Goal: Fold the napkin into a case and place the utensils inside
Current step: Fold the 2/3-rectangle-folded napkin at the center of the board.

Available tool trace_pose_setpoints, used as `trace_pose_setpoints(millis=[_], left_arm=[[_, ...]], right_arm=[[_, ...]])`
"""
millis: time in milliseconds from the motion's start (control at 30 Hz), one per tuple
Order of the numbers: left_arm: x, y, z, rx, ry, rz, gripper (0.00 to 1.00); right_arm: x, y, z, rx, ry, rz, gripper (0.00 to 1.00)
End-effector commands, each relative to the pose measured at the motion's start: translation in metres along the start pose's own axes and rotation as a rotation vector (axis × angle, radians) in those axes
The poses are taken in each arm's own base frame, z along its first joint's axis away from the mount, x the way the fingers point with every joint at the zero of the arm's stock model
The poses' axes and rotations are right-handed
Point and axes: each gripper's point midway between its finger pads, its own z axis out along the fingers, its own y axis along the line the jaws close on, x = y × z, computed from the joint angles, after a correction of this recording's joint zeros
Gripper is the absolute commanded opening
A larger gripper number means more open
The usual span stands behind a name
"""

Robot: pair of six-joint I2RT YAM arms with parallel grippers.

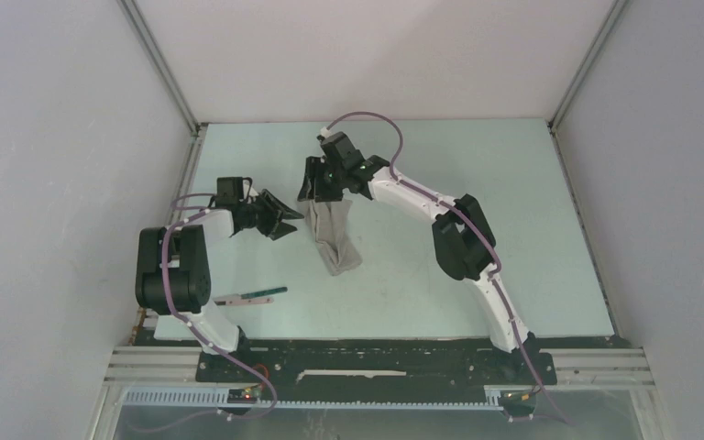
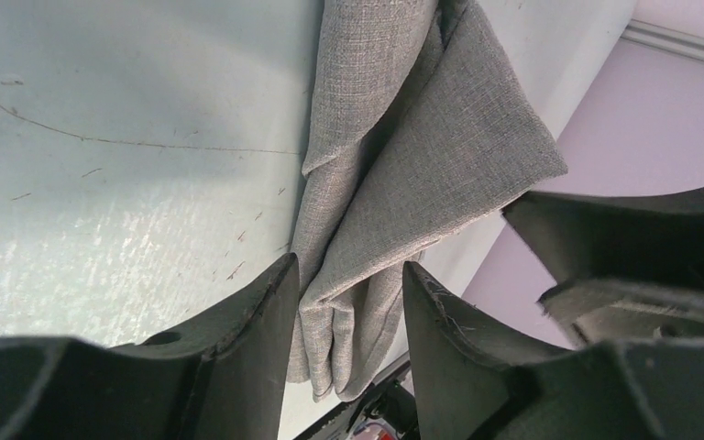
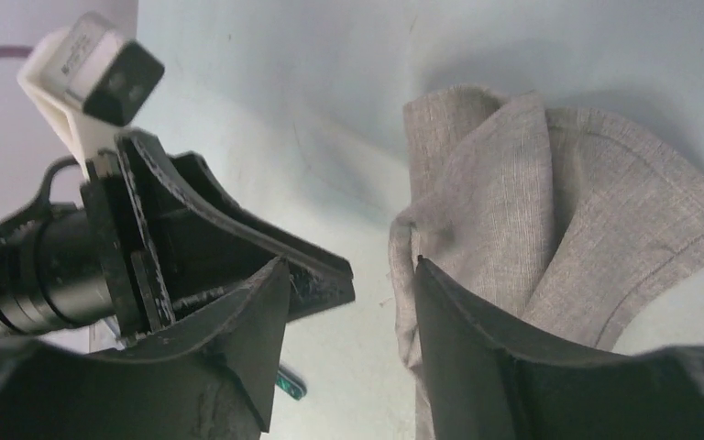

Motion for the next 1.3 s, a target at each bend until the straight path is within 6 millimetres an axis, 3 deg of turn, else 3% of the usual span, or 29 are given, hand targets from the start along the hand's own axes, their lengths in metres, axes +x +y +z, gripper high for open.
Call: trace_pose_setpoints(millis=[0, 67, 167, 367, 633, 900, 1100, 1267], left_arm=[[-0.009, -0.011, -0.002, 0.035, -0.036, 0.026, 0.52], [-0.009, -0.015, -0.002, 0.044, -0.034, 0.035, 0.53], [-0.009, -0.019, -0.002, 0.053, -0.026, 0.043, 0.55], [-0.003, -0.024, 0.004, 0.058, -0.006, 0.058, 0.58], [-0.001, -0.025, 0.004, 0.061, 0.001, 0.065, 0.58], [-0.001, -0.029, 0.0, 0.072, -0.007, 0.079, 0.58], [0.0, -0.029, 0.0, 0.073, -0.005, 0.081, 0.58], [-0.001, -0.029, -0.001, 0.069, -0.015, 0.087, 0.58]], right_arm=[[-0.008, -0.003, -0.04, -0.017, 0.005, 0.009, 0.63], [-0.009, -0.017, -0.057, -0.032, 0.003, 0.069, 0.65], [-0.002, -0.052, -0.066, -0.006, 0.018, 0.171, 0.65], [0.018, -0.085, -0.051, -0.063, 0.054, 0.334, 0.69], [0.021, -0.084, -0.021, -0.288, 0.074, 0.53, 0.69], [0.026, -0.083, -0.002, -0.317, 0.068, 0.597, 0.71], [0.006, -0.086, 0.002, -0.369, 0.01, 0.577, 0.6], [-0.01, -0.065, -0.014, -0.41, -0.028, 0.474, 0.46]])
